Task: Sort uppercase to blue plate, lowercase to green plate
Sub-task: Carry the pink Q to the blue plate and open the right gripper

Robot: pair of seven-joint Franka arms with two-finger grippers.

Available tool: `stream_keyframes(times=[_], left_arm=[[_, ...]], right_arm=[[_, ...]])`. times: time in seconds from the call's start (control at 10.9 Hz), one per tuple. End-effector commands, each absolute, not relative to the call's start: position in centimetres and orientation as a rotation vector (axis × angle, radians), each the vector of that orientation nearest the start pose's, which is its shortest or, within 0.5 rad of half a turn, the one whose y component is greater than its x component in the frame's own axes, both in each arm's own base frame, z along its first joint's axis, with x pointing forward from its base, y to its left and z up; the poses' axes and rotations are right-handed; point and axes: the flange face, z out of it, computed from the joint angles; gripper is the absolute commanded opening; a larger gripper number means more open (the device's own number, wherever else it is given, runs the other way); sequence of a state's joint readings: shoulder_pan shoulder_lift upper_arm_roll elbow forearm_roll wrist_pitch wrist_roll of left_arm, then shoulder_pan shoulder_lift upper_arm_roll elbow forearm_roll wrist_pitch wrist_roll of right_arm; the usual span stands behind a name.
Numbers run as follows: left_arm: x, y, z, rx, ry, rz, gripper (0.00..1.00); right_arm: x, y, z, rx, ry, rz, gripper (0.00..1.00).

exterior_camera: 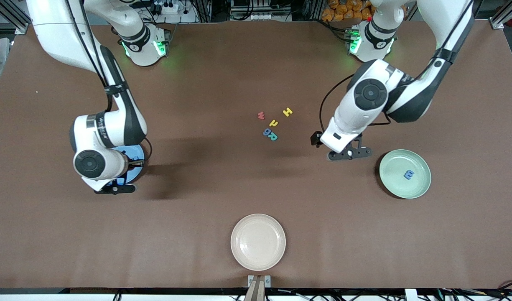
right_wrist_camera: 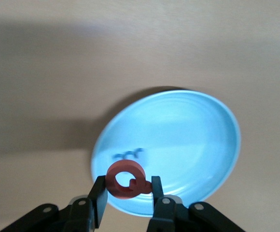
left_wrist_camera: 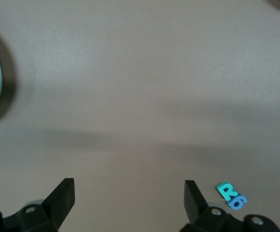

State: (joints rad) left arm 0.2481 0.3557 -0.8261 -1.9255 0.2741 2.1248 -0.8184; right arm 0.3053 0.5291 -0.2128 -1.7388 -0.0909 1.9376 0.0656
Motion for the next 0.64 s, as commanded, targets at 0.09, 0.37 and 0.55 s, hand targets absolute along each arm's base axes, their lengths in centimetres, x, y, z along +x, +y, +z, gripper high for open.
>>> stream_keyframes(times=[0.09,0.37,0.55], left_arm=[[49.2,-32.6,35.4,-3.150,-0.145,0.015,1.00],[46.8,-35.9,35.4,-3.144,0.244,0.006,1.00],[46.1,-37.4,34.9,-3.140,0.448,0.027,1.00]], right_arm=[[61.6,-0.1,25.2,-3.259,-0.309,0.608,0.10],[59.6,-2.6,21.9,-3.211,-0.339,0.707,0.13],[58.0,-3.0,19.6,-3.143,-0.329,0.752,0.14]])
